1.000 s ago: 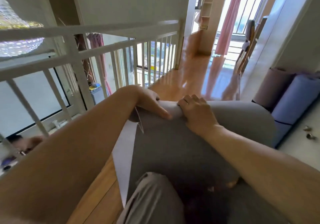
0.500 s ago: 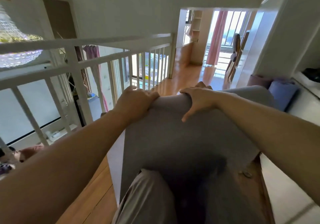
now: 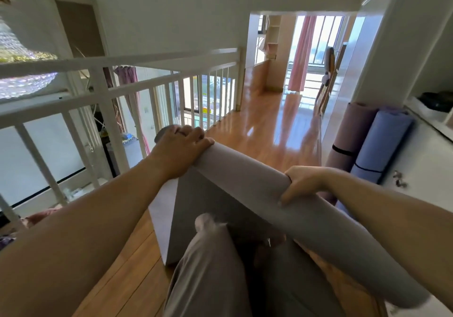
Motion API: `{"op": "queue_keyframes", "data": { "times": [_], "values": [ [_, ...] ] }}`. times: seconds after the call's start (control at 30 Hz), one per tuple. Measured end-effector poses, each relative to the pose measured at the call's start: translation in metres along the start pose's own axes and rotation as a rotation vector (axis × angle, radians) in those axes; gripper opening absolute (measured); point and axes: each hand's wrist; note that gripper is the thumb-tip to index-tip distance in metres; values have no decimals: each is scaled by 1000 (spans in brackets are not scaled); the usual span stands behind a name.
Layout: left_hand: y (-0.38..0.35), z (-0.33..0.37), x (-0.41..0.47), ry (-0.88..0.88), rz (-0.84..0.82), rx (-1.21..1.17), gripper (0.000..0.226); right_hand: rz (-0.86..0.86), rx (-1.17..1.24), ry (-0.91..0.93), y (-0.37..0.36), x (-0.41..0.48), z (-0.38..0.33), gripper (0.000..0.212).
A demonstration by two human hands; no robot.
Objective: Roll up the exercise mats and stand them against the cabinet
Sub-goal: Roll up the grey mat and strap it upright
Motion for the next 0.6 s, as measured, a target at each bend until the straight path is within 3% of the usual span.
{"op": "queue_keyframes", "data": {
  "times": [0.07,0.1,0.2,0.27,0.33,0.47,0.6],
  "values": [
    [7,9,3,38,-343,-95,91,308,-192,126,-11,5,-8,33],
    [11,16,6,25,-431,-161,97,464,-304,188,-15,5,-16,30],
    [20,44,9,-56,-334,-301,94,729,-451,305,-32,2,-39,33],
    [11,60,3,-64,-206,-335,70,682,-399,330,-45,1,-40,44],
    [-4,78,-13,-64,-152,-300,48,520,-329,335,-60,-1,-30,61],
    [-42,110,-55,-66,-115,-153,33,260,-323,143,-86,-7,8,78],
    [-60,124,-72,-47,26,-178,30,313,-318,105,-124,-8,34,73]
  ]
}}
Point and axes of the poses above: each hand's wrist, its own x-axis towards the middle knuckle, its own y-axis out of the back of the hand, z = x × y, and after that the axes turned 1 degree about x, right-handed
